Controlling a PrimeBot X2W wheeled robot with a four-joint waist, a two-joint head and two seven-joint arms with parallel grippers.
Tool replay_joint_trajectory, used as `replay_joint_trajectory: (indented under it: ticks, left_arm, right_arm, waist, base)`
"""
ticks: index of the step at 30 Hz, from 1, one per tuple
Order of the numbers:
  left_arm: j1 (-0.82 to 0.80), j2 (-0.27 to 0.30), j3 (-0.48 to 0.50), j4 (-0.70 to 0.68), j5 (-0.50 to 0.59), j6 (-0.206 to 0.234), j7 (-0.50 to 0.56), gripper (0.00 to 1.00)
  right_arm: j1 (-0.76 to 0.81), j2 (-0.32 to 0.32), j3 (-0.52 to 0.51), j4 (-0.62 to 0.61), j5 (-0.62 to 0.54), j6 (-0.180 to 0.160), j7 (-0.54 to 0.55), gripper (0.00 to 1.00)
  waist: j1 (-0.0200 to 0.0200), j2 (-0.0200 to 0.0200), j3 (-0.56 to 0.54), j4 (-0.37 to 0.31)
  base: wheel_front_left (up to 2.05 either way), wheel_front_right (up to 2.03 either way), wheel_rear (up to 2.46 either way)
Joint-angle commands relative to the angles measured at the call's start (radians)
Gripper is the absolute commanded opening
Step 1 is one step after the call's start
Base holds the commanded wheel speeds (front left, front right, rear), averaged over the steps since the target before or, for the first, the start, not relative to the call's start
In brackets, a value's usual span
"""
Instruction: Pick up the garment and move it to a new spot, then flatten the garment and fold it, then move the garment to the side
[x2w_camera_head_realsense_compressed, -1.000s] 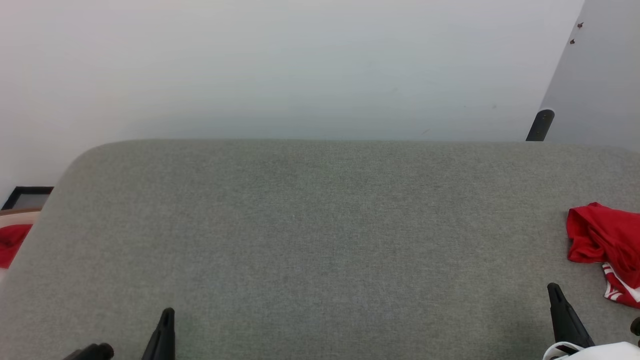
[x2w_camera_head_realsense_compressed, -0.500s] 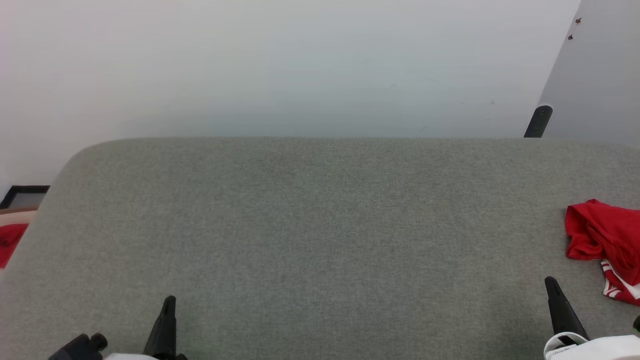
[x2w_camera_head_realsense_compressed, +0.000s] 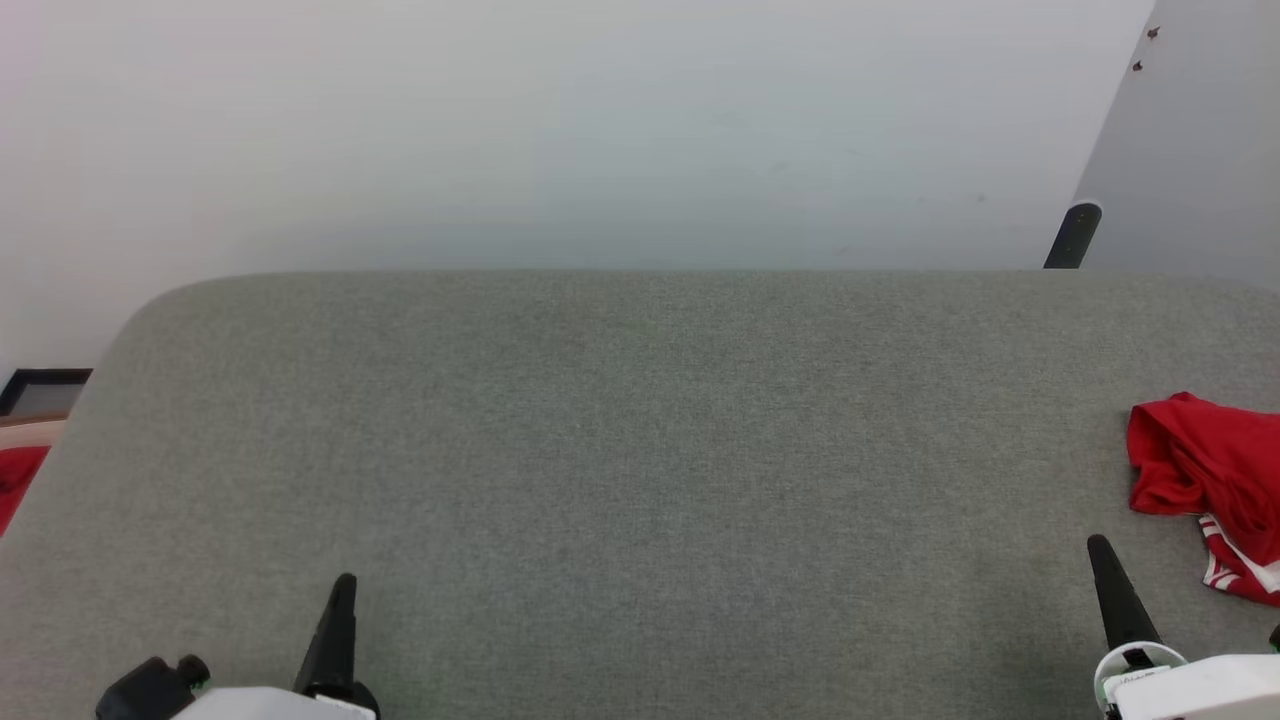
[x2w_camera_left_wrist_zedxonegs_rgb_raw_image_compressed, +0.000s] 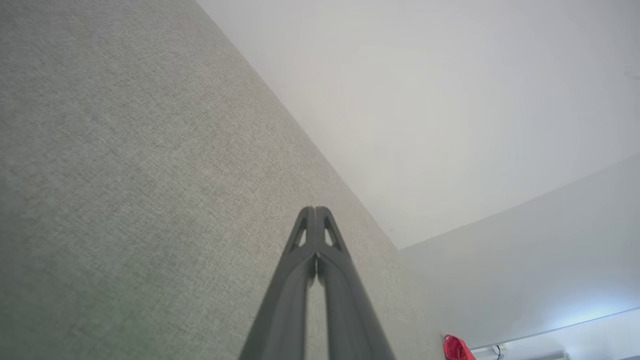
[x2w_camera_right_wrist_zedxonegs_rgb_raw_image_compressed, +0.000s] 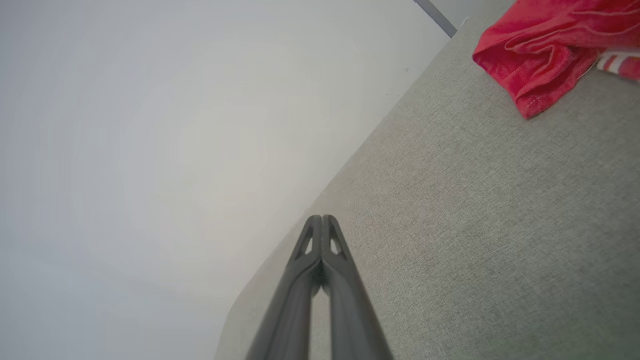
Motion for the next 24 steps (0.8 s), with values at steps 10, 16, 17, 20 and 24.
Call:
replay_joint_trajectory:
  ticks: [10,16,17,20,24]
  left_arm:
    - [-0.044,-0.012,0.019,0.001,-0.111,-0.013,0.031,0.0]
    - [-0.058,-0.02,0.026,0.006,-0.165,-0.016,0.047,0.0]
    - [-0.059,-0.021,0.027,0.007,-0.174,-0.017,0.049,0.0]
    - [-0.064,-0.025,0.03,0.01,-0.198,-0.017,0.057,0.0]
    - [-0.073,-0.03,0.035,0.013,-0.233,-0.019,0.067,0.0]
  right_arm:
    - [-0.04,0.0,-0.003,0.011,0.115,0.0,0.015,0.0]
    - [-0.054,0.001,-0.003,0.021,0.17,0.0,0.022,0.0]
    - [-0.055,0.001,-0.003,0.023,0.179,0.0,0.023,0.0]
    - [-0.058,0.002,-0.003,0.028,0.204,0.0,0.025,0.0]
    - [-0.066,0.002,-0.003,0.034,0.24,0.0,0.03,0.0]
  waist:
    - [0.0,0.0,0.006,-0.005]
    - [0.0,0.0,0.009,-0.008]
    - [0.0,0.0,0.01,-0.008]
    - [0.0,0.0,0.012,-0.009]
    - [0.0,0.0,0.014,-0.011]
  base:
    - [0.0,0.0,0.0]
    - [0.0,0.0,0.0]
    - [0.0,0.0,0.0]
    - [0.0,0.0,0.0]
    - [0.0,0.0,0.0]
